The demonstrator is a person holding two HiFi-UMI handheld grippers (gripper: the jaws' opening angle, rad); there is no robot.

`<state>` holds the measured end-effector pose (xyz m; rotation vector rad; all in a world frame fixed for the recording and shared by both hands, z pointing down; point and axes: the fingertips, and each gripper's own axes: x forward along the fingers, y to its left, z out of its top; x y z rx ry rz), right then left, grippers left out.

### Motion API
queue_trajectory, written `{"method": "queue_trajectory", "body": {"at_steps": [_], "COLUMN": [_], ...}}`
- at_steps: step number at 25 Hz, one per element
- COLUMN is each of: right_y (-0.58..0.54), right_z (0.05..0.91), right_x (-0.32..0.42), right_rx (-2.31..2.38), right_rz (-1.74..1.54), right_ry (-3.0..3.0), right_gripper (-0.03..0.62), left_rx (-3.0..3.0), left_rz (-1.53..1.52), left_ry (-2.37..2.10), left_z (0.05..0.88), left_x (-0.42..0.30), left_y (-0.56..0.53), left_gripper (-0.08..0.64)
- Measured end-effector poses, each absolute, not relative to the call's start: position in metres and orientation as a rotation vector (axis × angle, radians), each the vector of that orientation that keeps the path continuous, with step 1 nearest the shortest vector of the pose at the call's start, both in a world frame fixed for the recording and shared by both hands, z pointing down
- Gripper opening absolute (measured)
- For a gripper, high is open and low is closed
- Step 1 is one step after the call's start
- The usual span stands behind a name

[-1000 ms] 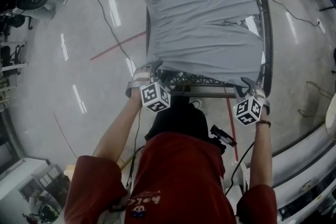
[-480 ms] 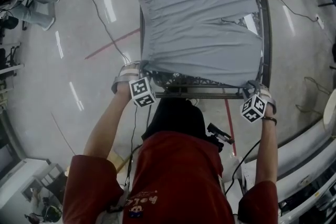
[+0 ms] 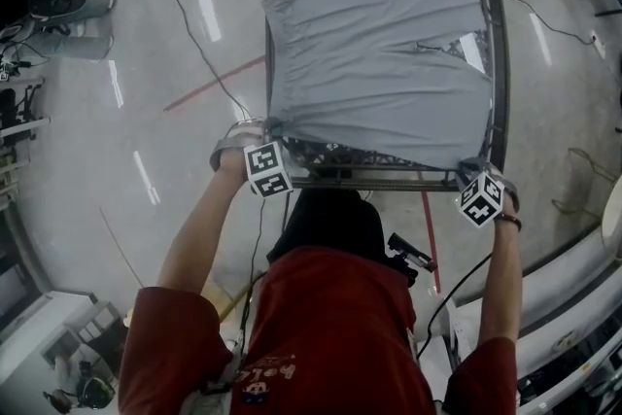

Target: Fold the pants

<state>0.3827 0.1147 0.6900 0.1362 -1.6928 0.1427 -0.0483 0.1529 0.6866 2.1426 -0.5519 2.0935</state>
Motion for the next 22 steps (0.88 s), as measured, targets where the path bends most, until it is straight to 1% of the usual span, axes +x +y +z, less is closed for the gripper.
{"method": "queue_trajectory", "body": {"at_steps": [2, 3, 7, 13, 22], "right_y": [0.112, 0.11, 0.104, 0.11, 0.151], "right_z": [0.69, 0.691, 0.689, 0.676, 0.665], "right_x": [0.383, 0.384, 0.384, 0.387, 0.404], "right_rx": [0.144, 0.148, 0.19, 0.266, 0.263], "right_rz": [0.139, 0.132, 0.072, 0.037, 0.044], "right_ry": [-1.685, -1.681, -1.674, -1.69, -1.7], "right_gripper": [0.031, 0.019, 0.012, 0.011, 0.009], "left_rx": [2.147, 2.15, 2.172, 2.184, 2.186], "left_rz": [2.113, 2.105, 2.083, 2.076, 2.086], "left_ry": [-0.565, -0.572, -0.623, -0.671, -0.698], "left_z": [0.688, 0.688, 0.683, 0.672, 0.661], "left_x": [-0.051, -0.051, -0.048, -0.043, -0.032], "left_y": [0.151, 0.15, 0.148, 0.157, 0.205], "left_gripper": [0.106, 0.101, 0.041, 0.037, 0.037]}}
